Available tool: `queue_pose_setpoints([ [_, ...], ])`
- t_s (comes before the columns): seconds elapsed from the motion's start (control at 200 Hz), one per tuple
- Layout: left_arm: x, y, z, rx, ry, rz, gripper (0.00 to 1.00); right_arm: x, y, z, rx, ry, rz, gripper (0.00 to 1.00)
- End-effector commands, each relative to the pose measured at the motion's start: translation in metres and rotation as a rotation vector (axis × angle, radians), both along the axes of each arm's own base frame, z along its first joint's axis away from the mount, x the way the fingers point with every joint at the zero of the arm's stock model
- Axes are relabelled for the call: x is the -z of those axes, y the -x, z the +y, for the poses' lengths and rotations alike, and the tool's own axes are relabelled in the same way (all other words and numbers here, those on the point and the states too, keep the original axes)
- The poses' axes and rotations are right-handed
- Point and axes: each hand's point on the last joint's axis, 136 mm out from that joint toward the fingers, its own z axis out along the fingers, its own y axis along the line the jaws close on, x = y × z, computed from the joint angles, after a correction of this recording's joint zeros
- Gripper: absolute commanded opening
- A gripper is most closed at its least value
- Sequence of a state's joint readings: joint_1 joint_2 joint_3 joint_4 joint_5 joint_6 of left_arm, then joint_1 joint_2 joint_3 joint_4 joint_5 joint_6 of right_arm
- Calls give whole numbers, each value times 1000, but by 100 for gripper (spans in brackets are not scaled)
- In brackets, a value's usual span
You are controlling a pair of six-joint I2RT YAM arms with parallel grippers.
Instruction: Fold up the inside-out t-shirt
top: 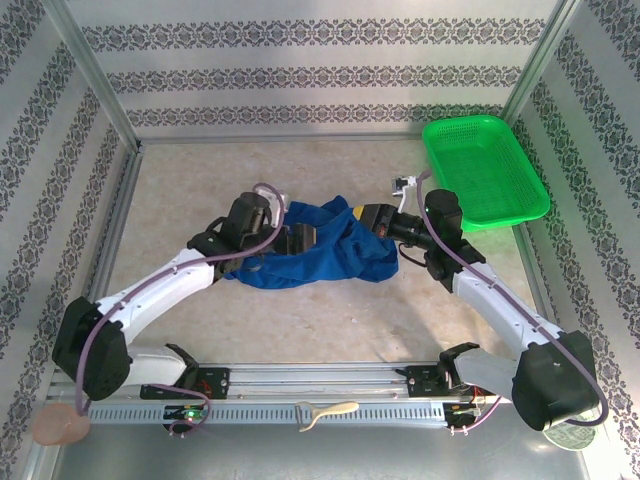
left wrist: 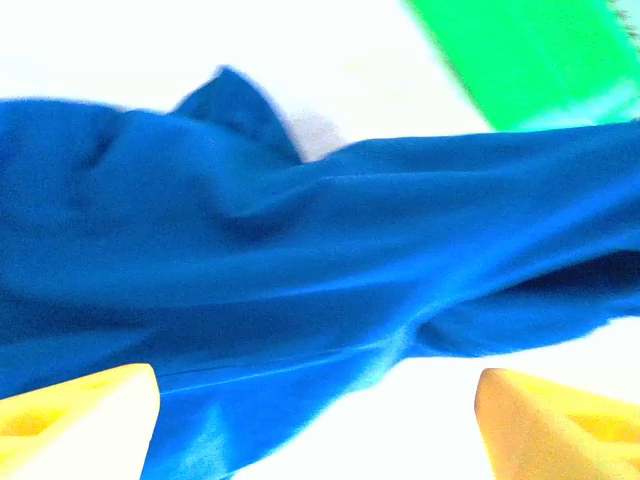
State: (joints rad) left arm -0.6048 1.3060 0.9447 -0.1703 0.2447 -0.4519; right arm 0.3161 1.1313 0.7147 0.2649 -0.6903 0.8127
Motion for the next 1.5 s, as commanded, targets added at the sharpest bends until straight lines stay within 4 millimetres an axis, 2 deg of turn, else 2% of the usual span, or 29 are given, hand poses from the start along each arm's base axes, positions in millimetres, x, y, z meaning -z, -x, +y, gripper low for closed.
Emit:
queue_pose_setpoints([
  [0.0,6,2,-20,56,-97,-81,83,-13,4,0,-13,-27,-44,0],
  [0.125,9,-3,-44,110,-147,-145,84,-10,7,-1,-10,-22,-35,0],
  [0.245,12,-16,-55,94,-173,-171,84,-7,10,-2,-9,-20,-25,0],
  [0.51,7,-45,-53,-13,-229,-223,82,-4,18,-5,-4,-24,-12,0],
  [0.584,7,-50,-61,6,-227,-223,82,-5,21,-4,-9,-32,-10,0],
  [0.789,35,-49,-91,107,-197,-219,83,-13,24,-5,-2,-41,-22,0],
  [0.934,63,-53,-98,128,-231,-218,83,-19,25,-7,6,-44,-29,0],
  [0.994,70,-55,-104,149,-236,-215,77,-19,26,-10,14,-39,-28,0],
  [1.014,71,-55,-106,159,-235,-211,73,-19,25,-12,22,-39,-27,0],
  [1.044,71,-55,-110,180,-223,-204,58,-16,24,-15,32,-35,-22,0],
  [1.049,71,-56,-110,182,-222,-204,58,-16,24,-15,34,-35,-22,0],
  [1.054,70,-56,-110,185,-219,-204,53,-16,24,-16,37,-34,-22,0],
  [1.069,68,-55,-112,201,-206,-203,44,-14,23,-18,45,-30,-18,0],
  [1.074,68,-54,-112,203,-203,-204,44,-14,22,-19,47,-30,-18,0],
  [1.079,67,-54,-113,210,-198,-204,38,-14,22,-19,51,-29,-19,0],
  [1.094,62,-52,-115,228,-177,-208,30,-12,21,-21,59,-24,-15,0],
  [1.144,45,-45,-118,286,-100,-214,11,-2,15,-31,105,2,9,0],
  [1.154,43,-43,-117,296,-86,-209,10,1,13,-34,116,9,15,0],
  [1.159,43,-43,-117,300,-79,-205,5,1,12,-35,121,12,16,0],
  [1.179,36,-39,-116,320,-45,-197,0,6,8,-40,140,23,25,0],
  [1.279,6,-22,-99,402,102,-147,0,38,-13,-64,260,113,78,0],
  [1.354,-22,-5,-87,462,224,-112,0,70,-30,-81,357,206,137,0],
  [1.469,-57,17,-77,556,403,-66,0,100,-51,-89,396,298,199,0],
  [1.494,-62,19,-76,570,437,-56,0,104,-54,-89,395,310,205,9],
])
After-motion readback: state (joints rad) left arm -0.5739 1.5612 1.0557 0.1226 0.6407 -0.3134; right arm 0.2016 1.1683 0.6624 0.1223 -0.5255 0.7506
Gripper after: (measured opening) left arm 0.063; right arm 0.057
